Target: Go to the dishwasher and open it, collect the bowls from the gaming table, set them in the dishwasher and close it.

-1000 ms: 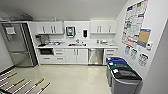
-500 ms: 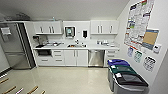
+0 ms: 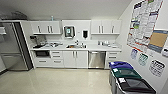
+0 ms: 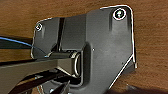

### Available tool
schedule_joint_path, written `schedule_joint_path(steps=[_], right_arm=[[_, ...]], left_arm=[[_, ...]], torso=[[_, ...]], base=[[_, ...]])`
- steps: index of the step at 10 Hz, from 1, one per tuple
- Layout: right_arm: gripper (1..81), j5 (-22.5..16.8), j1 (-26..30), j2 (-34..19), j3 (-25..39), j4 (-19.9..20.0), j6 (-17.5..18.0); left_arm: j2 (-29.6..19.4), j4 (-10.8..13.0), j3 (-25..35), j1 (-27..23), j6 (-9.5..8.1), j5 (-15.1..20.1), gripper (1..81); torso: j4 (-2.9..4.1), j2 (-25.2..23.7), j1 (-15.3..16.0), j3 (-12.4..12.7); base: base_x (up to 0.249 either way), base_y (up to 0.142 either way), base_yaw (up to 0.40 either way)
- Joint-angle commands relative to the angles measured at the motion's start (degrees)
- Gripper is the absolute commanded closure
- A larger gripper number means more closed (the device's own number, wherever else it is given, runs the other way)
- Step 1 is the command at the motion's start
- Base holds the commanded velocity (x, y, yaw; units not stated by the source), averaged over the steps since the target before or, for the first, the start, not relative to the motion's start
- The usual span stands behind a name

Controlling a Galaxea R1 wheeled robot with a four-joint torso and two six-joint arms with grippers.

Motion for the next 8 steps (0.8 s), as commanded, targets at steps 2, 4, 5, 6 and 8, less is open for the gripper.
schedule_joint_path(steps=[2,4,5,6,8], right_arm=[[1.0,-3.26,3.28,-1.17,0.57,-0.5,-0.3],[1.0,-3.26,3.28,-0.91,0.48,-0.5,-0.3],[1.0,-3.26,3.28,-0.91,0.48,-0.5,-0.3],[1.0,-3.26,3.28,-0.91,0.48,-0.5,-0.3],[1.0,-3.26,3.27,-0.91,0.48,-0.5,-0.3]], left_arm=[[-1.13,-0.27,0.26,-3.43,0.29,3.06,1.0],[-1.13,-0.18,0.26,-3.43,0.29,3.15,1.0],[-1.13,-0.18,0.26,-3.43,0.29,3.15,1.0],[-1.13,-0.18,0.26,-3.43,0.29,3.15,1.0],[-1.05,-0.18,0.26,-3.34,0.38,3.15,1.0]], torso=[[0.0,0.02,0.02,-0.02],[0.0,0.02,0.04,-0.02],[0.0,0.02,0.0,-0.02],[0.0,0.02,0.0,-0.02],[0.0,0.02,0.0,-0.02]], base=[[0.212,0.0,0.0],[0.196,0.0,0.0],[0.195,0.0,0.0],[0.195,0.0,0.0],[0.197,0.0,0.0]])
